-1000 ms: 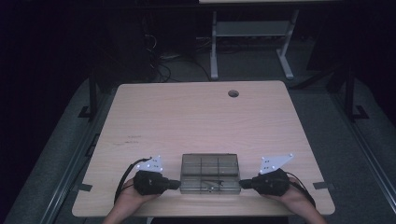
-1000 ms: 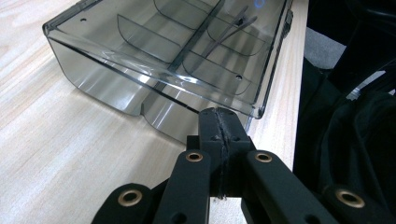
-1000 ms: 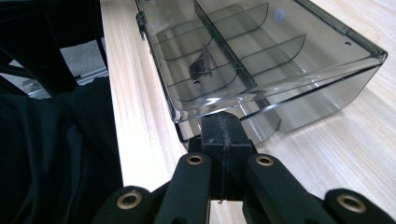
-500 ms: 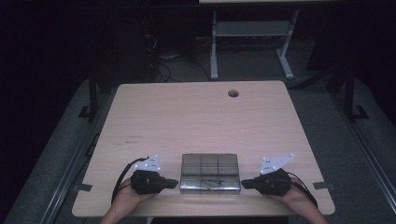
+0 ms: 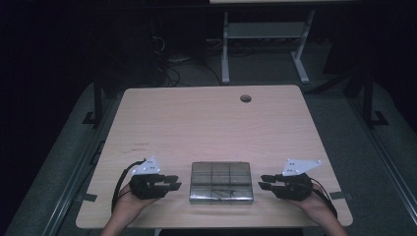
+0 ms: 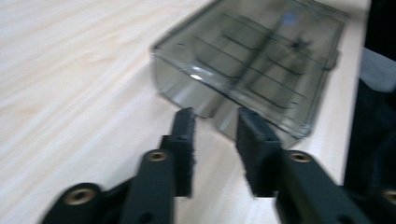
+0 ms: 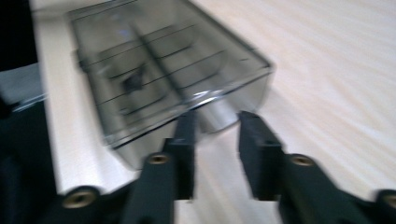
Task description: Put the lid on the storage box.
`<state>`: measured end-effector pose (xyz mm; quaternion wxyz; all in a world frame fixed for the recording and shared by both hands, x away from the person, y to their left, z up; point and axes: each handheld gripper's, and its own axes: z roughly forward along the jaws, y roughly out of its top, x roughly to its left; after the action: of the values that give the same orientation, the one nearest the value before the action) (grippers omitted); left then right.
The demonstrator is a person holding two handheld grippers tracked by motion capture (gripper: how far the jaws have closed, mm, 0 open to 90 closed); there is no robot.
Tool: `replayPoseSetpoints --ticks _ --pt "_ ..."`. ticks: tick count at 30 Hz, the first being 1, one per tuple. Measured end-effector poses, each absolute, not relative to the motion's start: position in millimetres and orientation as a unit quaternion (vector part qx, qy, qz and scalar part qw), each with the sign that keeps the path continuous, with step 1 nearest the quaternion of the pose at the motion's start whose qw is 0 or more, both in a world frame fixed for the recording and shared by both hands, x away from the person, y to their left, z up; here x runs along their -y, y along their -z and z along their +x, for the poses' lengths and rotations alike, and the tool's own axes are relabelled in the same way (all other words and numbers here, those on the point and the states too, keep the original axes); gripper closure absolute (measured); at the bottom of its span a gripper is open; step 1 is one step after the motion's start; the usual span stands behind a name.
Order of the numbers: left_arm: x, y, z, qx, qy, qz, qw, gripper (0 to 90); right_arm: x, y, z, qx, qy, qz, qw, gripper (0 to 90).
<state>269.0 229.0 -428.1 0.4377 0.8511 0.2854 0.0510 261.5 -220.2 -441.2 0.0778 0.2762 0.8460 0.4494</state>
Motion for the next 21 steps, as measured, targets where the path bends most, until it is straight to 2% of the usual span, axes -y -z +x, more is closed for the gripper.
replayPoseSetpoints --ticks 3,6,15,21 --pt "-236 427 271 -0.308 -0.069 0.842 0.439 51.2 224 441 264 -0.838 -0.450 0.292 0.100 51.3" --pt "-243 427 273 -0.322 -0.083 0.834 0.441 42.8 229 442 267 -0.828 -0.448 0.315 0.118 43.3" --pt "-260 428 277 -0.354 -0.126 0.821 0.431 28.2 250 445 276 -0.807 -0.439 0.362 0.162 32.8" --pt "-272 431 280 -0.369 -0.153 0.814 0.421 22.4 265 446 280 -0.786 -0.441 0.396 0.175 28.6"
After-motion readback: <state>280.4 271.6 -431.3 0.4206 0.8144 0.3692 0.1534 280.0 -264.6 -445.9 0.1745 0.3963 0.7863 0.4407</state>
